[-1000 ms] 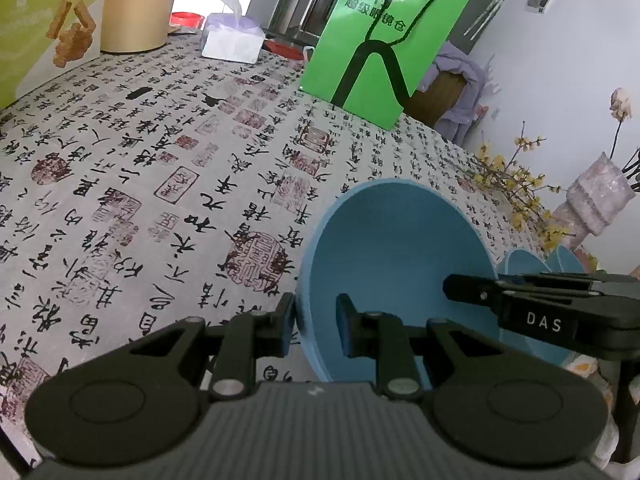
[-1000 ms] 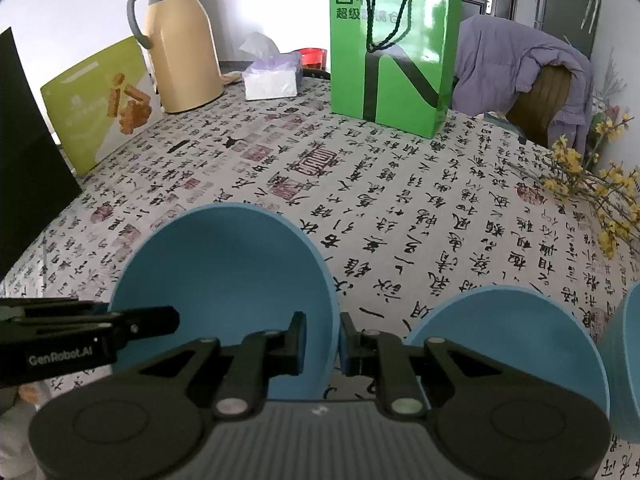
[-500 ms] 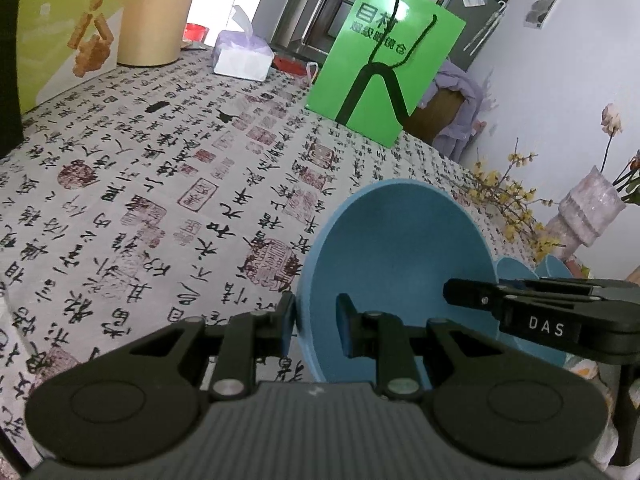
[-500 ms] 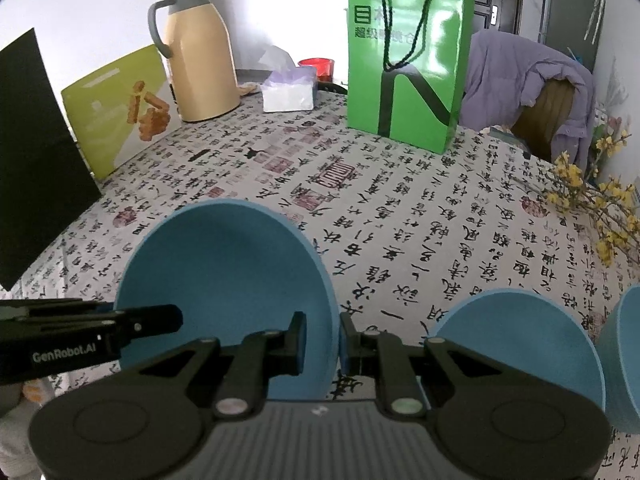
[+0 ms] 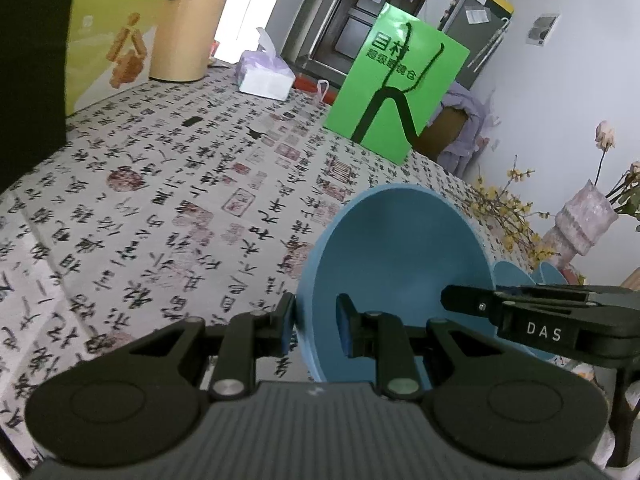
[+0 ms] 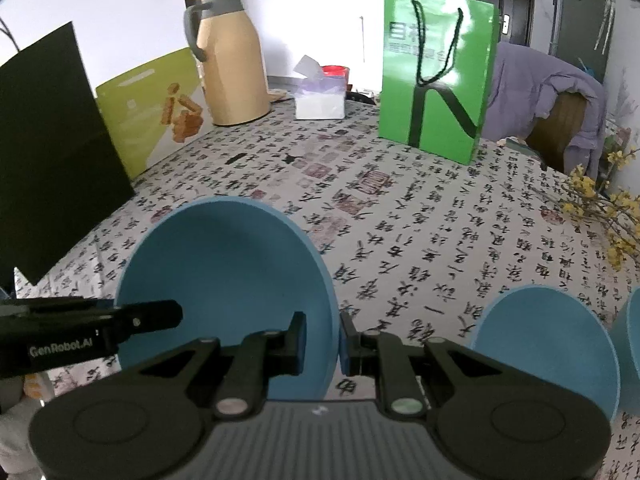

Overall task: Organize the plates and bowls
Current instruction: 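Carry the held blue bowl with both grippers toward the black paper bag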

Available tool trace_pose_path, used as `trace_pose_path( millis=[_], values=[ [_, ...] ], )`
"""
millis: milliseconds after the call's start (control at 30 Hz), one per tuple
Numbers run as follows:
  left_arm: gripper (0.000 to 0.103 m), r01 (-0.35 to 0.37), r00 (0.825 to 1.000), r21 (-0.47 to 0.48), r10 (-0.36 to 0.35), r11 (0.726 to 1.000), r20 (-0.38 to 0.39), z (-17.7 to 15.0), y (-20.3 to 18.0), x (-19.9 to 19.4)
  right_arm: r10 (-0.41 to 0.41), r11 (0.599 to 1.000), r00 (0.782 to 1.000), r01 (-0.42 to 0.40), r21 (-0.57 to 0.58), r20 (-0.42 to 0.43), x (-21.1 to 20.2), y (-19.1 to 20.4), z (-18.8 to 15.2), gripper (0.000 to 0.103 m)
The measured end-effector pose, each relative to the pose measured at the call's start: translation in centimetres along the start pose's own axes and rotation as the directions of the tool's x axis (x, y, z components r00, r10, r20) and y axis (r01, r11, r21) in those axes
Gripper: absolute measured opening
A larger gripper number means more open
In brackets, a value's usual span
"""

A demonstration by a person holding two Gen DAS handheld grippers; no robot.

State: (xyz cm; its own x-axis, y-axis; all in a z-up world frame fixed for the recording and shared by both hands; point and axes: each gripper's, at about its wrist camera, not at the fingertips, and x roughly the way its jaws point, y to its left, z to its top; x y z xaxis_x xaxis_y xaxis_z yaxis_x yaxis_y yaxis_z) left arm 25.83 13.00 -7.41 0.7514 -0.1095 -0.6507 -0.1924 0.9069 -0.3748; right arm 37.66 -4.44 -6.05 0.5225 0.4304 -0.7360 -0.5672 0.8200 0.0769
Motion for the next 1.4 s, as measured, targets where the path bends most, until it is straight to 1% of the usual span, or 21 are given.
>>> trace_pose_path(
  millis=[233,567,900,1133,1400],
  values=[
    [0.022,-0.007,1.0,-0.016,0.008,1.0,0.025,-0.7,2.0,-2.4,0.027,1.0,0.999,-0.027,0.008,-0.019,0.1,2.1,-0.5,0.016],
    [0.022,-0.029,0.999,-0.051,0.031,0.998,0.039,-1.7,4.7,-4.8,0.062,0.998,0.997,-0.062,-0.005,-0.041,0.4,5.5,-1.3,0.016],
    [0.022,-0.04,0.998,-0.071,0.044,0.997,0.053,-2.6,6.6,-6.5,0.09,0.996,0.994,-0.09,-0.005,-0.065,0.5,7.6,-2.0,0.016],
    [0.022,-0.061,0.997,-0.097,0.066,0.993,0.046,-2.9,8.1,-7.2,0.124,0.992,0.986,-0.125,0.005,-0.108,1.3,8.9,-2.4,0.016],
    [0.022,-0.086,0.995,-0.13,0.091,0.988,0.032,-3.2,10.2,-7.4,0.189,0.982,0.965,-0.183,0.052,-0.181,3.0,9.9,-2.5,0.016]
  ],
)
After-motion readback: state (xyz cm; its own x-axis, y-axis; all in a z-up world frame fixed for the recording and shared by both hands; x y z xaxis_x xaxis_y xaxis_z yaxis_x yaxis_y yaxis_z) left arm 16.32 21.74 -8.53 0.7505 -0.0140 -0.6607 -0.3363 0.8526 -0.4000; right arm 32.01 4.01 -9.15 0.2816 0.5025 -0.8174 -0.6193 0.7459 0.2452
